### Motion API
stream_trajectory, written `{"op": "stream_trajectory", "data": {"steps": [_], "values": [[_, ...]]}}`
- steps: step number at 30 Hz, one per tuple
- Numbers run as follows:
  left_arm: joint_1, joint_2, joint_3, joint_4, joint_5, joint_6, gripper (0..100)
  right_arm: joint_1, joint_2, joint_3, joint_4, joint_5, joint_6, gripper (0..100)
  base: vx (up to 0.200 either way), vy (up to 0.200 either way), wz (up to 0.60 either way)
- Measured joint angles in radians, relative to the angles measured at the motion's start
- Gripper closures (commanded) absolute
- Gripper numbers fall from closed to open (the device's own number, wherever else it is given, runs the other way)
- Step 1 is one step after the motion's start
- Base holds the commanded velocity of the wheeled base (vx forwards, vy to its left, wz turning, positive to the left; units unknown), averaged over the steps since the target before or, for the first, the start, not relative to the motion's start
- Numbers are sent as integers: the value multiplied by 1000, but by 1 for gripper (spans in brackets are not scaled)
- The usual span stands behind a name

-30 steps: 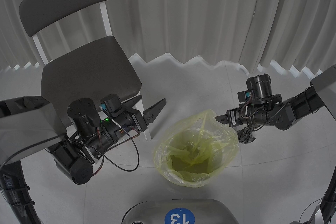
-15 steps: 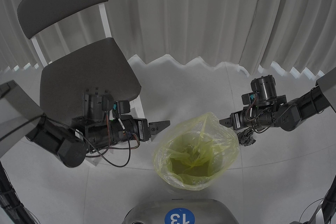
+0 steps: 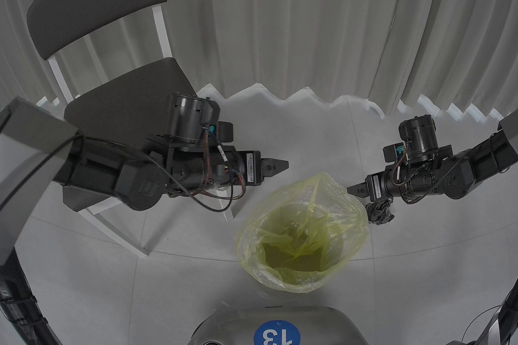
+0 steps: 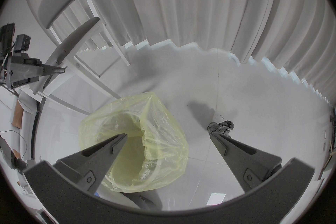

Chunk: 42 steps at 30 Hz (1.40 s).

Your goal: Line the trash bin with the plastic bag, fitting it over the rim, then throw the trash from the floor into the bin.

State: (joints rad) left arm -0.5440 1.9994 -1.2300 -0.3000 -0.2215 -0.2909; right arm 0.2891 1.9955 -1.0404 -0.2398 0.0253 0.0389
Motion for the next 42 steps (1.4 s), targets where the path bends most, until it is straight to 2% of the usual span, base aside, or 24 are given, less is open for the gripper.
{"op": "stream_trajectory", "data": {"steps": [3, 8, 12, 19, 27, 42], "values": [[-11, 52, -98, 46, 22, 8, 0, -11, 4, -4, 4, 8, 0, 0, 0, 0, 0], [-18, 146, -307, 233, 47, 21, 0, -15, 36, -33, 3, 12, 2, 0, 0, 0, 0], [-25, 249, -433, 320, 73, 40, 0, -4, 104, -63, -39, 11, 2, 0, 0, 0, 0], [-34, 390, -509, 354, 91, 106, 0, 10, 234, -85, -157, 9, -1, 0, 0, 0, 0], [-21, 485, -580, 356, 97, 136, 0, 11, 311, -100, -183, 10, -3, 0, 0, 0, 0], [31, 634, -753, 396, 113, 175, 0, -41, 394, -217, -183, 9, -9, 0, 0, 0, 0]]}}
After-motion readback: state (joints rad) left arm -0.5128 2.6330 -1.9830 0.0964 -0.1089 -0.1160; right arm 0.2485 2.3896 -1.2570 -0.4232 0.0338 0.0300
